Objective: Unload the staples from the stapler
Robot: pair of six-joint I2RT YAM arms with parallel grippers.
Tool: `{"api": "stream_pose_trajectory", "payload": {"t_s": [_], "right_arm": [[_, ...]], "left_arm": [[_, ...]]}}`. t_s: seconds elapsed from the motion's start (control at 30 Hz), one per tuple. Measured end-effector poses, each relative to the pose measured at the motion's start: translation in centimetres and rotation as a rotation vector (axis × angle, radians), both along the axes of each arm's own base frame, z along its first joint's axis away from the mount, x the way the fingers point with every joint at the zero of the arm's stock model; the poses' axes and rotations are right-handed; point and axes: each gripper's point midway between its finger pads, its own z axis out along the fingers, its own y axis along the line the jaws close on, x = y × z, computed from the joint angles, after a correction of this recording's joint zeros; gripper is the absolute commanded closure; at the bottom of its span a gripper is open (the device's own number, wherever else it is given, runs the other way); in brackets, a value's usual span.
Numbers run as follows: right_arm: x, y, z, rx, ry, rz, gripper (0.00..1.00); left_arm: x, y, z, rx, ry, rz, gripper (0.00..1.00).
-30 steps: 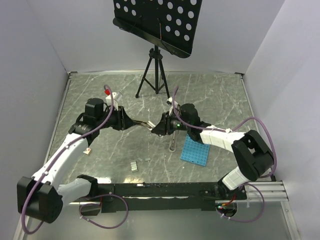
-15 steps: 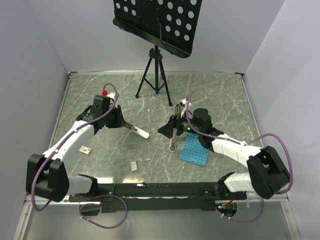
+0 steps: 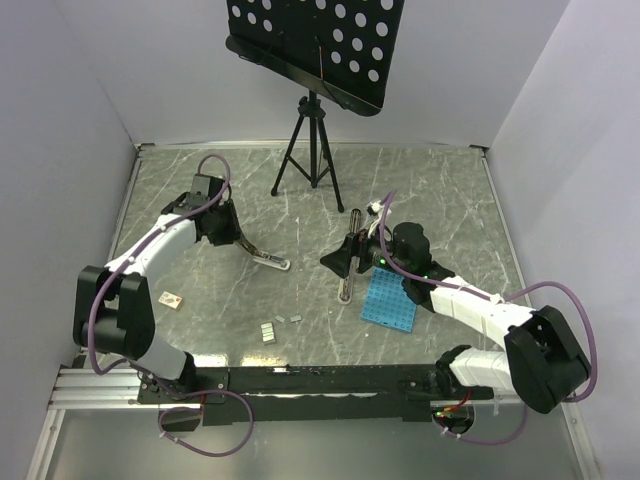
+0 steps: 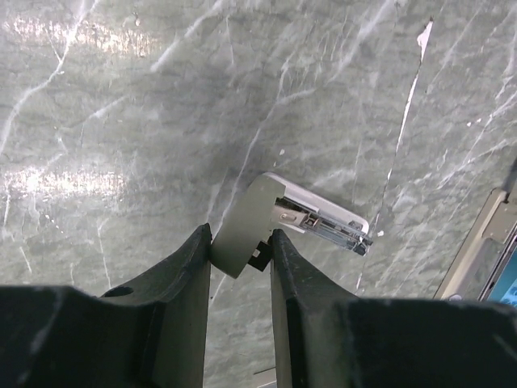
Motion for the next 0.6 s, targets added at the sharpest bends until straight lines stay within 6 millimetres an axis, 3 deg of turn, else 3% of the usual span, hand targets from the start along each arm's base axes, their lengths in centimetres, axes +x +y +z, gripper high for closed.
{"api": "stream_pose_trajectory", "payload": {"t_s": [0.13, 0.27, 0.4, 0.57, 0.6], "right_arm": [[0.0, 0.0, 0.1, 0.000, -0.006, -0.001, 0.00], [0.1, -0.1, 0.1, -0.001, -0.009, -0.010, 0.00], [0.2, -0.2, 0.1, -0.003, -0.011, -0.018, 0.00], [0.5, -0.4, 0.1, -0.007, -0.012, -0.040, 0.00], [0.7, -0.6, 0.1, -0.007, -0.009, -0.055, 0.00]], "left_arm": [[0.3, -0.1, -0.1, -0.003, 0.011, 0.010, 0.50], [0.2, 0.0, -0.1, -0.006, 0.015, 0.021, 0.44], [0.1, -0.2, 0.1, -0.015, 0.012, 0.012, 0.28], [-0.4, -0.4, 1.6, -0.038, -0.027, -0.002, 0.18], [-0.4, -0.4, 2.3, -0.042, -0.044, -0.002, 0.11]]}}
